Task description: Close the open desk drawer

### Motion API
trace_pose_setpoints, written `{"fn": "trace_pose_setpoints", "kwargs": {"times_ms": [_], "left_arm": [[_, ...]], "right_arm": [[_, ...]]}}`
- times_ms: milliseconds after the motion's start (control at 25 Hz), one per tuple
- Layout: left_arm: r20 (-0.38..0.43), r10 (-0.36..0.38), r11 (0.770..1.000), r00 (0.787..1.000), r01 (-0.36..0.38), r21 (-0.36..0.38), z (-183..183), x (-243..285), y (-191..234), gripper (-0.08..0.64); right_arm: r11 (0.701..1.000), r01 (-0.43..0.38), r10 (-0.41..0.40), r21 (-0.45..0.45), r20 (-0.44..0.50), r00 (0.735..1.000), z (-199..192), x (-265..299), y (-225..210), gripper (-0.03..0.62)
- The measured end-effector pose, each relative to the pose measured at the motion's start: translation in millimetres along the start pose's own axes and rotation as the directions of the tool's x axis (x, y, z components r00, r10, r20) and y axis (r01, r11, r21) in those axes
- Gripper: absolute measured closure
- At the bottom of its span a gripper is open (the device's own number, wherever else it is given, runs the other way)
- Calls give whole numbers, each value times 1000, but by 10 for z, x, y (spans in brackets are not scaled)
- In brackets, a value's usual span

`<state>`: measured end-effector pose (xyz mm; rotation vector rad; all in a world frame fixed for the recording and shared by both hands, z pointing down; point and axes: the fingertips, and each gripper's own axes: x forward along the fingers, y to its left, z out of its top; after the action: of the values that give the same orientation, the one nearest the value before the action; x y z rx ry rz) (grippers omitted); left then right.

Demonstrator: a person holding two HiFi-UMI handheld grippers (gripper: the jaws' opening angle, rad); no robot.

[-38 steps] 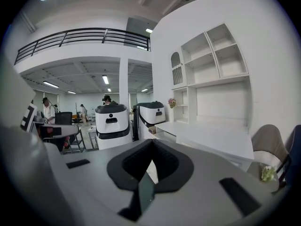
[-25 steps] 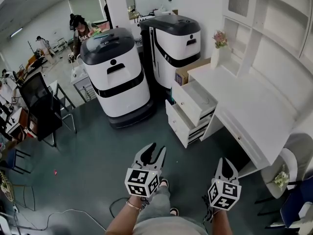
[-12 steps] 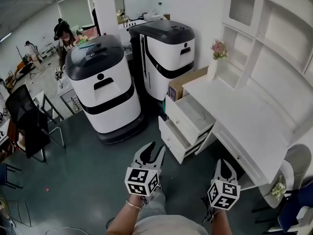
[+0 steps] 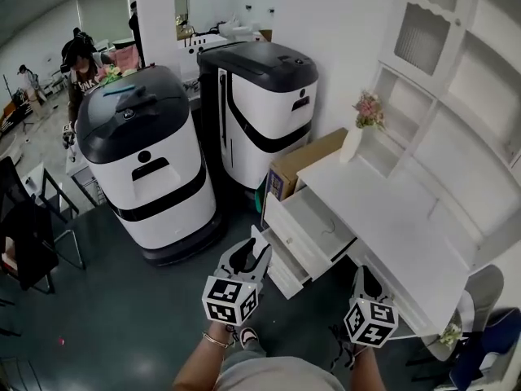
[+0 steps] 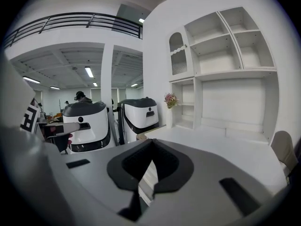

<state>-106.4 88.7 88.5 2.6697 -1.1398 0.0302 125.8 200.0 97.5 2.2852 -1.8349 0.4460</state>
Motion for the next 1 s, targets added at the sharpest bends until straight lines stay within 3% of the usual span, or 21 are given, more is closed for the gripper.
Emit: {"fn": "trace_pose_setpoints", "kwargs": {"times_ms": [280,440,600,1000], "left_arm": [[-36,-36,999,999,35,-5,-36,467,426,399],[-62,-56,998,997,55,-4,-201,679,439,399],[-66,-68,997,996,71,38,-335,841,392,399],[-185,-126,991,975,132,18,-842,1255,325,399]], "right_arm": [[998,67,-66,19,-33,997,59,468,-49,586],[993,105,-101,49,-67,993,-46,636,-236,586],[993,100,-93,69,-100,991,-185,862,-337,586],[993,88,-70,82,-196,978,-550,1229,-542,586]]}}
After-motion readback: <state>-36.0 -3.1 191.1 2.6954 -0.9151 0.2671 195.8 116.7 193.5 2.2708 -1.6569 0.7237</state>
